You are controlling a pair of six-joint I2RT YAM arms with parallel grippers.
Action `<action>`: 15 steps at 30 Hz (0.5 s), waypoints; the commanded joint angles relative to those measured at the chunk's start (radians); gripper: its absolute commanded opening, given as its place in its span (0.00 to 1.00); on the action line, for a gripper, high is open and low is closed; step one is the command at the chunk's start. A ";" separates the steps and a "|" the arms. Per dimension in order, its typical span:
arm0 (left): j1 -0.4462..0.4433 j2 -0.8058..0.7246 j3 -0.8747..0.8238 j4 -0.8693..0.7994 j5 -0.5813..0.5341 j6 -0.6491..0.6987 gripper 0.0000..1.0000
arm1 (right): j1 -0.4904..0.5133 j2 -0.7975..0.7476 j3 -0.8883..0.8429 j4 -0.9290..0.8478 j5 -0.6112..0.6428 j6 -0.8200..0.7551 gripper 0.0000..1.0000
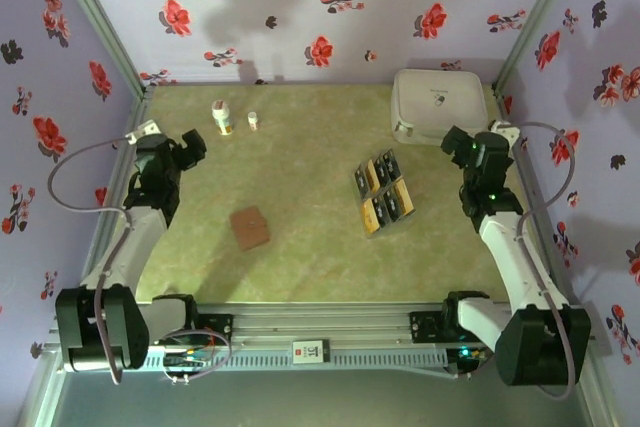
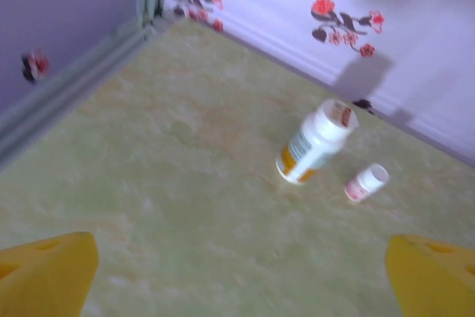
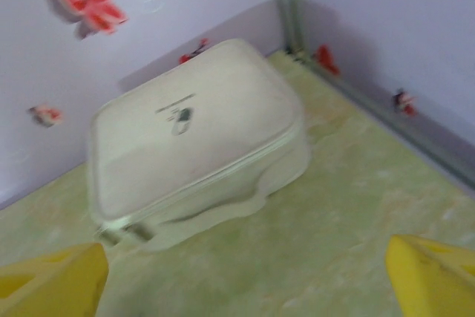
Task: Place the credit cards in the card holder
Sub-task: Pick up the card holder from the center of the table.
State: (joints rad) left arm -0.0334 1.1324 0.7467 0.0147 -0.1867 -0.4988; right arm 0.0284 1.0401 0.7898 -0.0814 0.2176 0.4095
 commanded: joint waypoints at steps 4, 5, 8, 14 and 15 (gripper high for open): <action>-0.095 -0.064 -0.021 -0.308 0.112 -0.239 1.00 | 0.172 -0.022 0.119 -0.268 -0.248 -0.025 0.86; -0.106 -0.068 -0.025 -0.339 0.137 -0.243 1.00 | 0.218 -0.019 0.123 -0.285 -0.246 -0.013 0.86; -0.133 -0.069 -0.041 -0.395 0.192 -0.264 1.00 | 0.358 -0.004 0.117 -0.308 -0.244 0.036 0.83; -0.174 -0.072 -0.114 -0.401 0.254 -0.315 1.00 | 0.633 0.099 0.072 -0.231 -0.218 0.156 0.81; -0.179 -0.076 -0.129 -0.397 0.261 -0.321 1.00 | 0.666 0.123 0.065 -0.206 -0.216 0.174 0.81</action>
State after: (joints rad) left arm -0.1978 1.0794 0.6529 -0.3389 0.0212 -0.7681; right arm 0.6155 1.1130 0.8845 -0.3210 -0.0002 0.5018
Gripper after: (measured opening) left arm 0.997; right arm 0.814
